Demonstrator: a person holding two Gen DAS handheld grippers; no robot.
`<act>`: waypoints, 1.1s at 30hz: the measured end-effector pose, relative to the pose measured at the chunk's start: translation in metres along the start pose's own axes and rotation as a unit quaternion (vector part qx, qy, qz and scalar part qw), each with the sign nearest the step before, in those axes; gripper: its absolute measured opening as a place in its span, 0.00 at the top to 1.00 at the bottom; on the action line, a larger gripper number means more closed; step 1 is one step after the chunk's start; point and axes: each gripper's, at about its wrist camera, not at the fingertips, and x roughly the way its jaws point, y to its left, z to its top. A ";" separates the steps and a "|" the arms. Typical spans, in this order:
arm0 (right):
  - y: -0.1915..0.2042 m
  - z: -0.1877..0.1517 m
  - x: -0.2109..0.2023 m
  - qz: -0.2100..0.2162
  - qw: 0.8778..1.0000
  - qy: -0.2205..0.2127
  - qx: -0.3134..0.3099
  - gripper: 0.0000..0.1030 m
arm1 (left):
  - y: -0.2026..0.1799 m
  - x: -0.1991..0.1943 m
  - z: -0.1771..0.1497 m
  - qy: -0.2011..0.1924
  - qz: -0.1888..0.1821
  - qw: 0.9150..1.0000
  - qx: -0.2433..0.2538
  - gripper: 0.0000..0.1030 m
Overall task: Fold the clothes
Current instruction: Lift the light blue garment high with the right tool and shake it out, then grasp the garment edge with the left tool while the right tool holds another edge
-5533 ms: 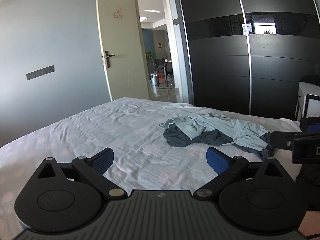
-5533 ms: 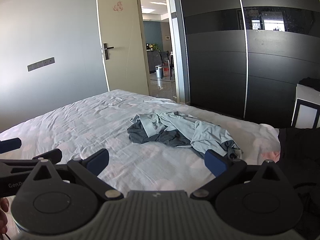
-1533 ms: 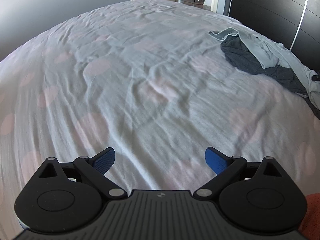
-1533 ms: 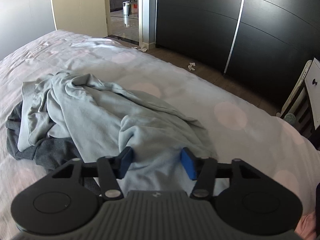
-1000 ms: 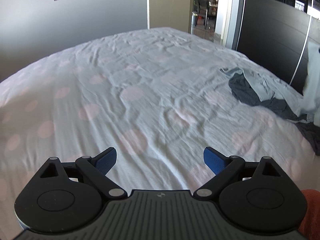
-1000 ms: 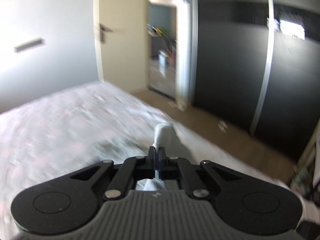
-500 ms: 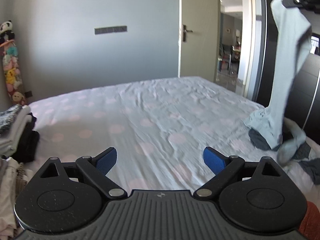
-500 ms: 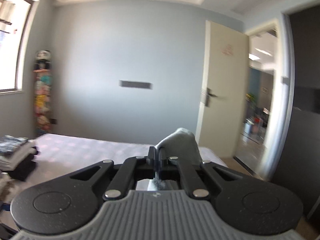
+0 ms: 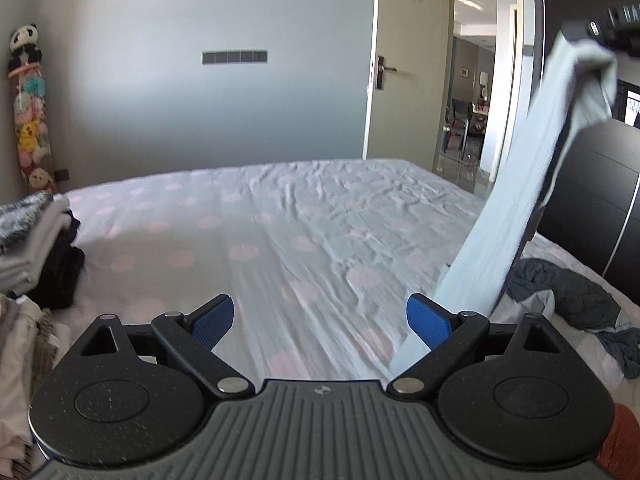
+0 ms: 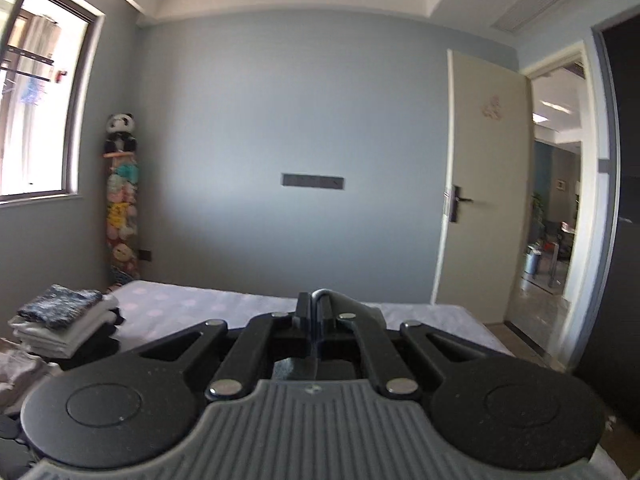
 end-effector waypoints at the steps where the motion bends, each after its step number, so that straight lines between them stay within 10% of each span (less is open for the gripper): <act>1: -0.015 -0.012 0.008 -0.020 1.000 0.014 0.007 0.97 | -0.002 0.008 -0.004 0.008 -0.006 1.000 0.002 0.00; 17: -0.136 -0.240 0.070 -0.124 0.944 0.291 0.092 0.89 | -0.059 0.129 -0.063 0.132 -0.050 0.988 0.063 0.00; 27: -0.127 -0.275 0.120 -0.043 0.937 0.338 0.071 0.24 | -0.057 0.206 -0.099 0.219 -0.070 0.973 0.001 0.00; 33: -0.115 -0.314 0.158 -0.053 0.917 0.394 0.035 0.19 | -0.060 0.228 -0.120 0.230 -0.089 0.968 -0.040 0.00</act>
